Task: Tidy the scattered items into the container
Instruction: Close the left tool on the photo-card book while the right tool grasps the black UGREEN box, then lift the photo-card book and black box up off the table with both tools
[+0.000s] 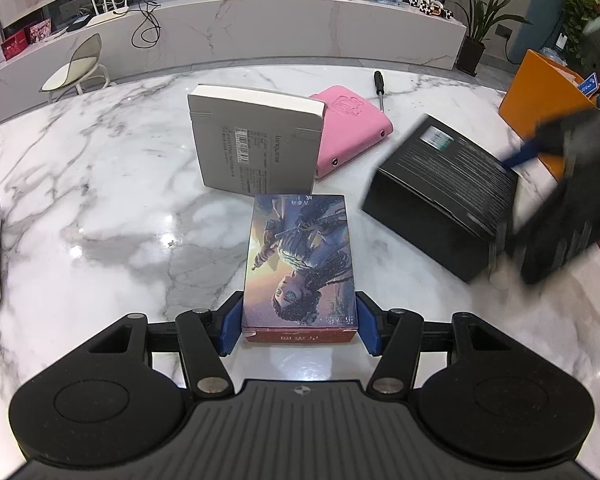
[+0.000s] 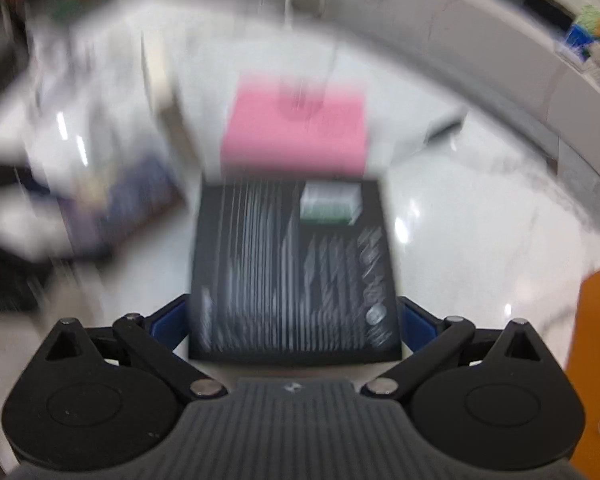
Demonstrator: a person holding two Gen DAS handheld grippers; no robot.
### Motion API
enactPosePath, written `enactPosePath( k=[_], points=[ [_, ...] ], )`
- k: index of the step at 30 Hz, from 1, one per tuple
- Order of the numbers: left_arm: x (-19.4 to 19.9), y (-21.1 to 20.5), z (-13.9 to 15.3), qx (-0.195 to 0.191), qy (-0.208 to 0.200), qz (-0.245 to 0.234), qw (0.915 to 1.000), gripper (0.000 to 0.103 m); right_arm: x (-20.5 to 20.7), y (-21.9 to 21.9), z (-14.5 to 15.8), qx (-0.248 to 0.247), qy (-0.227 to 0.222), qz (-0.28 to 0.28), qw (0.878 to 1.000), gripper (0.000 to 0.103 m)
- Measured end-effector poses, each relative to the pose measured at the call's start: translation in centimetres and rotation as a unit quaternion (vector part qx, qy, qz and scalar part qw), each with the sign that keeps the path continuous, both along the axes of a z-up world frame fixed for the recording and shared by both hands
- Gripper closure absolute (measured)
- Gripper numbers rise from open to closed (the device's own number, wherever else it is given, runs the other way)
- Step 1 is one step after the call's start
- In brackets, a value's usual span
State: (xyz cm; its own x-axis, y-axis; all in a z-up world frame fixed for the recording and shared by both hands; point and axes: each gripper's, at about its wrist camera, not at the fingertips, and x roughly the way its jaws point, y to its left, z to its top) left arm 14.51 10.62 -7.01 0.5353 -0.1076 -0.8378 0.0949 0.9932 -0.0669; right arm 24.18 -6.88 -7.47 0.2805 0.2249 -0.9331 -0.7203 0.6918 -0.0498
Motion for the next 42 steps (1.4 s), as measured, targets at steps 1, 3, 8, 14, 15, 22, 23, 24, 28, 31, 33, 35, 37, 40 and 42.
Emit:
enactPosePath(
  k=[1, 3, 8, 14, 15, 22, 23, 24, 28, 31, 33, 35, 37, 40, 42],
  points=[
    [0.0, 0.0, 0.0, 0.000, 0.000, 0.000, 1.0000, 0.037, 0.1, -0.1, -0.3, 0.015, -0.001, -0.012, 1.000, 0.000],
    [0.0, 0.0, 0.0, -0.002, 0.001, -0.001, 1.0000, 0.037, 0.3, 0.0, -0.6, 0.023, 0.001, -0.027, 0.999, 0.000],
    [-0.1, 0.2, 0.0, -0.003, 0.001, -0.001, 1.0000, 0.037, 0.8, -0.1, -0.7, 0.029, 0.015, -0.045, 0.998, 0.001],
    [-0.1, 0.2, 0.4, -0.008, -0.005, -0.001, 1.0000, 0.037, 0.9, -0.3, -0.8, 0.035, 0.021, -0.050, 0.998, 0.001],
    [-0.1, 0.2, 0.4, -0.009, -0.006, -0.001, 0.9999, 0.037, 0.8, -0.3, -0.8, 0.035, 0.021, -0.049, 0.998, 0.001],
    [-0.4, 0.2, 1.2, -0.011, -0.016, -0.004, 0.9998, 0.037, 0.5, -0.6, 1.7, 0.054, 0.009, -0.053, 0.997, 0.001],
    [-0.5, 0.2, 1.4, -0.010, -0.021, -0.004, 0.9997, 0.037, 0.4, -0.7, 2.1, 0.058, 0.007, -0.054, 0.997, 0.001],
    [-0.6, 0.1, 1.7, -0.008, -0.025, -0.003, 0.9996, 0.037, 0.4, -0.9, 2.5, 0.062, 0.004, -0.056, 0.997, 0.001],
    [-0.9, 0.1, 2.8, -0.004, -0.040, 0.003, 0.9992, 0.037, -0.1, -1.5, 4.3, 0.075, -0.009, -0.061, 0.995, 0.001],
    [-1.2, 0.2, 3.7, -0.001, -0.051, 0.008, 0.9987, 0.037, -0.4, -2.2, 6.0, 0.087, -0.023, -0.066, 0.994, 0.001],
    [-1.4, 0.3, 4.5, -0.001, -0.061, 0.011, 0.9981, 0.037, -0.6, -2.7, 7.3, 0.096, -0.033, -0.070, 0.992, 0.001],
    [-1.7, 0.4, 5.5, 0.000, -0.071, 0.014, 0.9973, 0.037, -0.7, -3.2, 8.6, 0.105, -0.044, -0.074, 0.991, 0.001],
    [-1.9, 0.6, 6.7, 0.003, -0.084, 0.016, 0.9964, 0.037, -0.8, -3.8, 10.1, 0.117, -0.057, -0.078, 0.988, 0.001],
    [-2.0, 0.7, 8.7, 0.011, -0.102, 0.019, 0.9945, 0.037, -1.0, -4.8, 12.5, 0.135, -0.077, -0.087, 0.984, 0.001],
    [-2.0, 0.7, 10.3, 0.017, -0.117, 0.023, 0.9927, 0.037, -1.2, -5.5, 13.9, 0.146, -0.090, -0.092, 0.981, 0.001]
  ],
)
